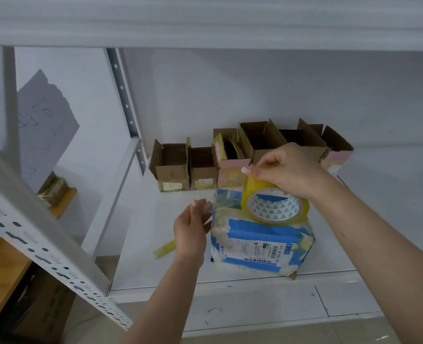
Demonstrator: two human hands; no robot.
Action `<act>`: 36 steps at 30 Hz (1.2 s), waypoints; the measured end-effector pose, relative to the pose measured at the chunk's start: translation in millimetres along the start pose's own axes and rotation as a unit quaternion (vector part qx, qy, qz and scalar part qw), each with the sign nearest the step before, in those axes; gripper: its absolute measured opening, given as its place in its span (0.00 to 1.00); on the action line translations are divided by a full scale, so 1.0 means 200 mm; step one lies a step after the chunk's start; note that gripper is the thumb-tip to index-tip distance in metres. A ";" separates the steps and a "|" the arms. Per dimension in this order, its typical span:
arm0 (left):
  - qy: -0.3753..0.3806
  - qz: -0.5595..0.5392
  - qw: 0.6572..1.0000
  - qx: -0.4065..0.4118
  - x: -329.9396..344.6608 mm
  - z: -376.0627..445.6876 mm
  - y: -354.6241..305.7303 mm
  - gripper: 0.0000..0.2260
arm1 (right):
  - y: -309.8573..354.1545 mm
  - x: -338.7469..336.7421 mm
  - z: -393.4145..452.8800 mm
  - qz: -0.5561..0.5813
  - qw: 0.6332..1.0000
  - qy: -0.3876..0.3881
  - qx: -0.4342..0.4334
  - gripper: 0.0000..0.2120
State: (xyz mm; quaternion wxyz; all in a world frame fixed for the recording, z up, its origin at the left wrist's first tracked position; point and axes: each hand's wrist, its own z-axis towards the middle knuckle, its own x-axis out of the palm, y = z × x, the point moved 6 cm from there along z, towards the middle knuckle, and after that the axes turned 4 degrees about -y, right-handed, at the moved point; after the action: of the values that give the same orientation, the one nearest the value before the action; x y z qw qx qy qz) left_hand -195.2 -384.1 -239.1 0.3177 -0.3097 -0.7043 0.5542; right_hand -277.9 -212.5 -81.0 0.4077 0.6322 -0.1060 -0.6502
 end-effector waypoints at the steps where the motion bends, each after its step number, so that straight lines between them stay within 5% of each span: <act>1: 0.002 -0.001 1.000 0.000 0.00 0.00 0.01 0.15 | 0.00 0.00 0.00 -0.002 1.000 -0.002 0.002 0.14; 12: 0.033 -0.057 0.973 -0.221 0.06 0.00 0.21 0.22 | 0.03 0.01 -0.03 -0.017 0.999 -0.037 -0.027 0.20; 19: 0.028 -0.063 0.972 -0.224 0.10 -0.03 0.18 0.13 | 0.05 0.01 -0.02 -0.024 0.999 -0.030 -0.035 0.24; 23: 0.038 0.033 0.988 -0.146 0.09 0.02 0.06 0.15 | 0.05 -0.01 -0.02 -0.042 0.998 -0.029 -0.036 0.20; 26: 0.052 0.096 0.994 0.008 0.06 0.06 -0.13 0.15 | 0.05 -0.02 -0.02 -0.068 0.997 -0.022 -0.030 0.17; 28: 0.168 0.102 0.966 0.169 0.12 0.00 -0.32 0.20 | 0.05 -0.01 -0.01 -0.076 0.997 -0.016 -0.028 0.17; 31: 0.317 0.187 0.886 0.284 0.27 -0.11 -0.40 0.32 | 0.04 -0.02 0.00 -0.073 0.996 -0.023 -0.033 0.16; 36: 0.334 0.260 0.841 0.337 0.33 -0.12 -0.34 0.40 | -0.02 -0.01 -0.01 0.062 0.998 -0.002 -0.022 0.19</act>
State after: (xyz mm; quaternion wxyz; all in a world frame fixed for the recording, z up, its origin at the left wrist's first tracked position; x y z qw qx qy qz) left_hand -222.0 -331.0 -161.2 0.4623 -0.5218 -0.2191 0.6826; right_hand -277.5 -207.6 -83.6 0.4611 0.6141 -0.1312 -0.6269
